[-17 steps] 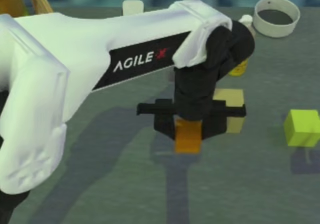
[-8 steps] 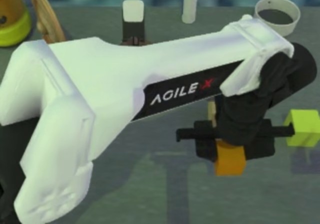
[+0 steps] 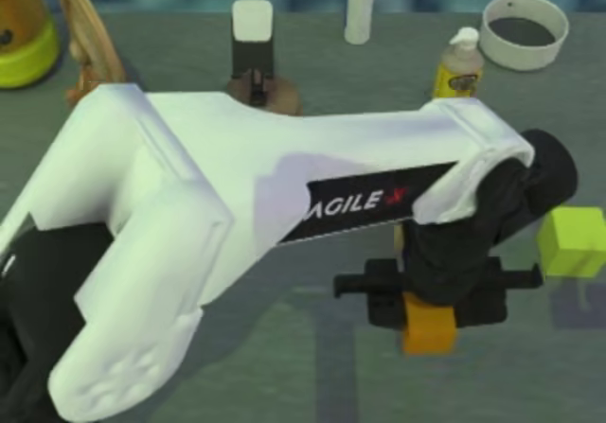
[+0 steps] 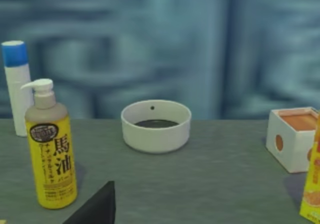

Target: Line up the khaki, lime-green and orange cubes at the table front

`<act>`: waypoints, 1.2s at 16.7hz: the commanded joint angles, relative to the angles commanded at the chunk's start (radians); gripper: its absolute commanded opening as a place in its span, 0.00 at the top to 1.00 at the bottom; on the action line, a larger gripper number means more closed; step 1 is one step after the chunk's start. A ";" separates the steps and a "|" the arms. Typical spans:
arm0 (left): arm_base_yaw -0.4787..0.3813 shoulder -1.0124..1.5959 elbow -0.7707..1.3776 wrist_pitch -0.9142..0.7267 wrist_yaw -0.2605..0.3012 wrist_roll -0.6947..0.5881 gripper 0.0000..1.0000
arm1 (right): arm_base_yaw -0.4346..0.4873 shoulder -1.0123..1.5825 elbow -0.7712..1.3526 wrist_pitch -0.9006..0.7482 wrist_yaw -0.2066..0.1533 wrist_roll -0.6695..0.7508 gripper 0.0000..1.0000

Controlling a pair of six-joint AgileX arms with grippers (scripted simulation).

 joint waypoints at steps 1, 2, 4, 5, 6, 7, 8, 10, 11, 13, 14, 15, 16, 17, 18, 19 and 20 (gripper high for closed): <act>-0.001 0.007 -0.023 0.030 0.000 -0.001 1.00 | 0.000 0.000 0.000 0.000 0.000 0.000 0.00; -0.001 0.012 -0.040 0.048 0.001 -0.001 1.00 | 0.000 0.000 0.000 0.000 0.000 0.000 0.00; -0.002 0.015 -0.047 0.057 0.000 -0.002 1.00 | 0.000 0.000 0.000 0.000 0.000 0.000 0.00; -0.002 0.015 -0.047 0.057 0.000 -0.002 1.00 | 0.000 0.000 0.000 0.000 0.000 0.000 0.00; -0.002 0.015 -0.047 0.057 0.000 -0.002 1.00 | 0.000 0.000 0.000 0.000 0.000 0.000 0.00; -0.002 0.015 -0.047 0.057 0.000 -0.002 0.92 | 0.000 0.000 0.000 0.000 0.000 0.000 0.00; -0.002 0.015 -0.047 0.057 0.000 -0.002 0.85 | 0.000 0.000 0.000 0.000 0.000 0.000 0.00; -0.002 0.015 -0.047 0.057 0.000 -0.002 0.70 | 0.000 0.000 0.000 0.000 0.000 0.000 0.00; -0.002 0.015 -0.047 0.057 0.000 -0.002 0.62 | 0.000 0.000 0.000 0.000 0.000 0.000 0.00; -0.002 0.015 -0.047 0.057 0.000 -0.002 0.47 | 0.000 0.000 0.000 0.000 0.000 0.000 0.00; -0.002 0.015 -0.047 0.057 0.000 -0.002 0.40 | 0.000 0.000 0.000 0.000 0.000 0.000 0.00; -0.002 0.015 -0.047 0.057 0.000 -0.002 0.32 | 0.000 0.000 0.000 0.000 0.000 0.000 0.00; -0.002 0.015 -0.047 0.057 0.000 -0.002 0.25 | 0.000 0.000 0.000 0.000 0.000 0.000 0.00; -0.002 0.015 -0.047 0.057 0.000 -0.002 0.17 | 0.000 0.000 0.000 0.000 0.000 0.000 0.00; -0.002 0.015 -0.047 0.057 0.000 -0.002 0.10 | 0.000 0.000 0.000 0.000 0.000 0.000 0.00; -0.002 0.015 -0.047 0.057 0.000 -0.002 0.02 | 0.000 0.000 0.000 0.000 0.000 0.000 0.00; -0.002 0.015 -0.047 0.057 0.000 -0.002 0.00 | 0.000 0.000 0.000 0.000 0.000 0.000 0.00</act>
